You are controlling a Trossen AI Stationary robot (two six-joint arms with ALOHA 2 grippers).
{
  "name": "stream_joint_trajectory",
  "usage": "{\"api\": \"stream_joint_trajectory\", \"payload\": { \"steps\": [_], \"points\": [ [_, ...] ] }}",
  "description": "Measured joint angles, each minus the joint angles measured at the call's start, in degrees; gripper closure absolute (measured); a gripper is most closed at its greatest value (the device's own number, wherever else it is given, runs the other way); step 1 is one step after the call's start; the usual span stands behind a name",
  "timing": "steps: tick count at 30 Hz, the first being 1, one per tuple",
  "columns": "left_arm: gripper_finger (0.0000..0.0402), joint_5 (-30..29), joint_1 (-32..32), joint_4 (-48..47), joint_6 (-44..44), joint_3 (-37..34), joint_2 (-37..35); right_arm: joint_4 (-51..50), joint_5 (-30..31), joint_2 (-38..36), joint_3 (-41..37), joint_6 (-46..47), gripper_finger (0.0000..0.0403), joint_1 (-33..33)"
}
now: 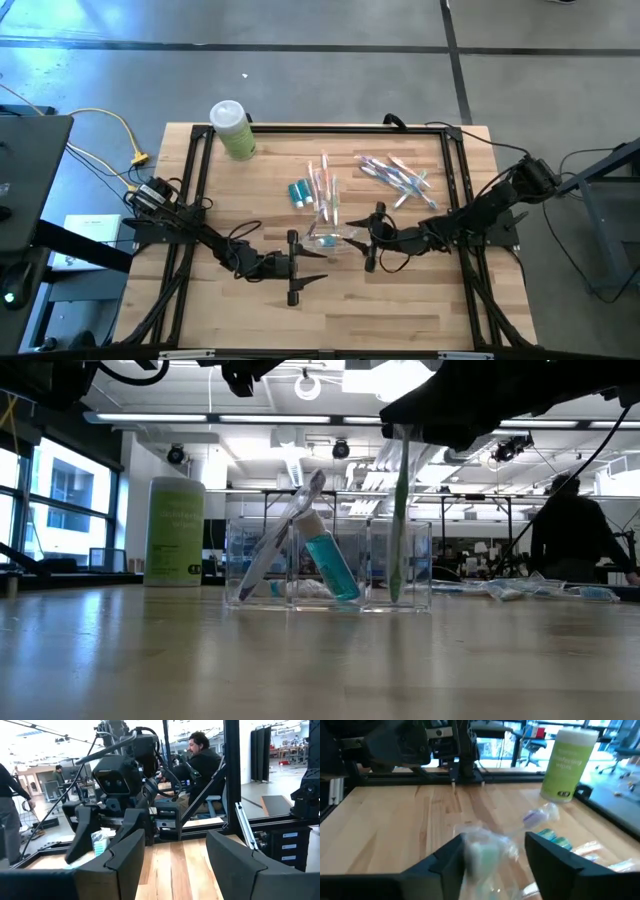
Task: Pick & Place toothbrushing station
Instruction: Put the green toothbrush into the transparent organizer, then put the mouthwash into the transparent organizer
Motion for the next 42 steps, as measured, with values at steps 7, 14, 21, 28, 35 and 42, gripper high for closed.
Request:
{"api": "stream_joint_trajectory", "payload": {
  "steps": [7, 14, 21, 28, 35, 42],
  "points": [
    [0.0195, 0.01, 0.00, 0.00, -3.38, 0.00, 0.00, 8.06, 2.86, 0.00, 0.00, -13.65, 0.0148, 1.62],
    [0.0195, -0.05, 0.00, -2.48, -4.86, 0.00, 0.00, 9.72, 8.06, -1.65, 0.02, -19.96, 0.0144, 4.90],
    [0.0195, -4.07, -0.03, -6.00, -8.64, -0.02, -0.43, 3.98, 16.89, -6.40, 0.05, -20.62, 0.0154, 10.42],
    [0.0195, -20.96, -3.57, -16.76, -2.44, -0.02, -7.25, -7.33, 27.31, -11.16, 0.07, -13.02, 0.0156, 17.21],
    [0.0195, -26.86, -7.53, -38.24, -7.05, -0.02, -19.52, -18.06, 28.08, -12.41, 0.02, 0.08, 0.0156, 19.73],
    [0.0195, -6.33, -0.61, -70.99, -18.90, -0.02, -31.99, -22.98, 28.17, -12.39, 0.02, 8.65, 0.0156, 19.67]
  ]
}}
